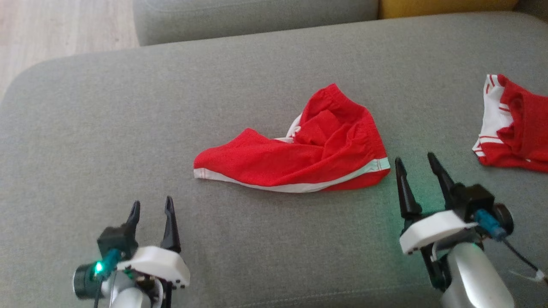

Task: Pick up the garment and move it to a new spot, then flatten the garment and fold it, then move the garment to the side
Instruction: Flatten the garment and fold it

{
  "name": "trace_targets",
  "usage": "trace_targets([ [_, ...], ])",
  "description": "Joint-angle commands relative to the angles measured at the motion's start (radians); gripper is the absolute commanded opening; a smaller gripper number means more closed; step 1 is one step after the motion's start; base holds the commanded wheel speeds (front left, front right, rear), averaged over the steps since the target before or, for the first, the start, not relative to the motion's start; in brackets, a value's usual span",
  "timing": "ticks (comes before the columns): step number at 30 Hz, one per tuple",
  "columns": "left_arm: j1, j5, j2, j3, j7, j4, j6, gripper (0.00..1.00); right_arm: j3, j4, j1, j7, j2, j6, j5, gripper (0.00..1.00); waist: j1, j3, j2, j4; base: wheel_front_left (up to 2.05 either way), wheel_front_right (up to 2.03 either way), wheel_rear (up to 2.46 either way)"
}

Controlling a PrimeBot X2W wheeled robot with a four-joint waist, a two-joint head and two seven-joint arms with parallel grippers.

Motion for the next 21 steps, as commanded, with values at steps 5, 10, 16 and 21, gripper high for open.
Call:
trace_targets([
  [5, 0.015, 0.022, 0.008, 0.013, -0.005, -0.051, 0.012, 1.0, 0.03, 0.004, 0.004, -0.01, -0.001, 0.006, -0.021, 1.0, 0.0, -0.023, 0.0, 0.02, 0.0, 0.0, 0.0],
  [10, 0.022, 0.022, 0.008, -0.004, -0.005, -0.064, 0.02, 1.0, 0.022, 0.043, -0.01, -0.01, -0.001, 0.006, -0.04, 1.0, 0.0, -0.009, 0.0, 0.035, 0.0, 0.0, 0.0],
  [16, -0.007, 0.02, 0.008, -0.026, -0.005, -0.07, 0.017, 1.0, 0.002, 0.107, -0.063, -0.01, -0.001, 0.006, -0.078, 1.0, 0.0, 0.03, 0.0, 0.056, 0.0, 0.0, 0.0],
  [21, -0.029, 0.016, 0.008, -0.041, -0.005, -0.072, 0.013, 1.0, -0.016, 0.157, -0.11, -0.01, -0.001, 0.006, -0.105, 1.0, 0.0, 0.059, 0.0, 0.073, 0.0, 0.0, 0.0],
])
